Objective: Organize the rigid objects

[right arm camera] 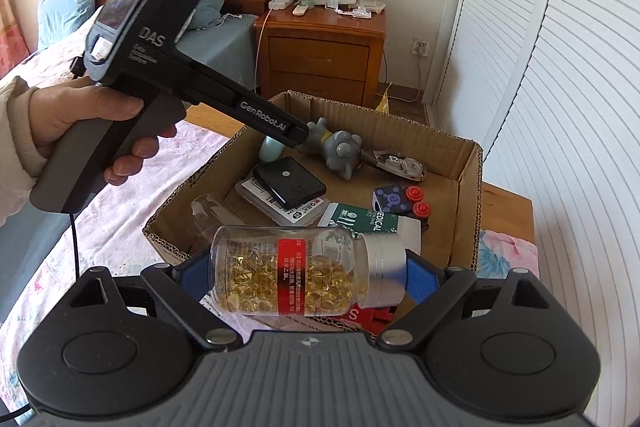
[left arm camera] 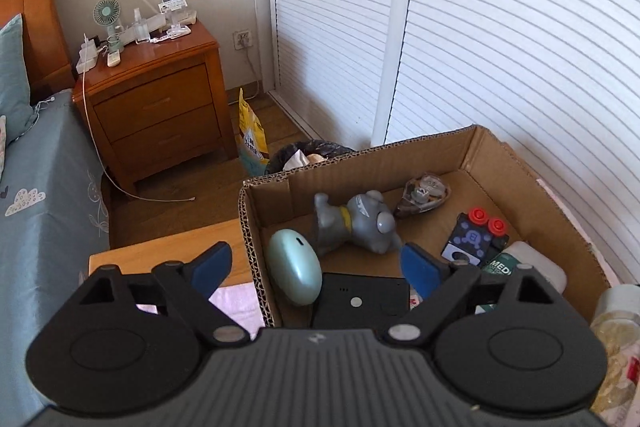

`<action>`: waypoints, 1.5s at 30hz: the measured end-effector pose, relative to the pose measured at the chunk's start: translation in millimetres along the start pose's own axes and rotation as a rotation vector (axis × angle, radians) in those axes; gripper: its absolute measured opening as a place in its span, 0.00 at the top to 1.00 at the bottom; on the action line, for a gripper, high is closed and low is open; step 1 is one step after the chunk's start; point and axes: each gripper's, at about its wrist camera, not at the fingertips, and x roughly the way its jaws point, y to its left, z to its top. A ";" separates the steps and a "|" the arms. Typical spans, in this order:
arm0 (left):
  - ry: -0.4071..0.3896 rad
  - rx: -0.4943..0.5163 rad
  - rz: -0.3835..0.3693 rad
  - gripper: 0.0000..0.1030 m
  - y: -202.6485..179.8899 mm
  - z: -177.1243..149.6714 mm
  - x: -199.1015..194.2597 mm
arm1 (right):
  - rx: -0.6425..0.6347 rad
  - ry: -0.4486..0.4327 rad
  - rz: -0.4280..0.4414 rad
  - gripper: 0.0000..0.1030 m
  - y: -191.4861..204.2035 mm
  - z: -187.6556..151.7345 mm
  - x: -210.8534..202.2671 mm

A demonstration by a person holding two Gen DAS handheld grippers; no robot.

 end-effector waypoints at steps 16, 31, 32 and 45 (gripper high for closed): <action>-0.140 0.094 0.063 0.02 -11.9 -79.8 -96.5 | 0.088 0.034 -0.034 0.07 -0.7 3.5 15.4; -0.234 0.112 0.074 0.01 -44.7 -139.0 -155.0 | 0.138 -0.035 -0.102 0.00 10.1 -0.5 -23.6; -0.238 0.106 0.077 0.01 -46.7 -139.7 -158.2 | 0.136 -0.035 -0.113 0.00 12.2 -3.0 -27.8; -0.156 -0.084 0.176 0.01 -79.0 -163.8 -186.8 | 0.281 -0.001 -0.310 0.00 20.4 -85.6 -71.5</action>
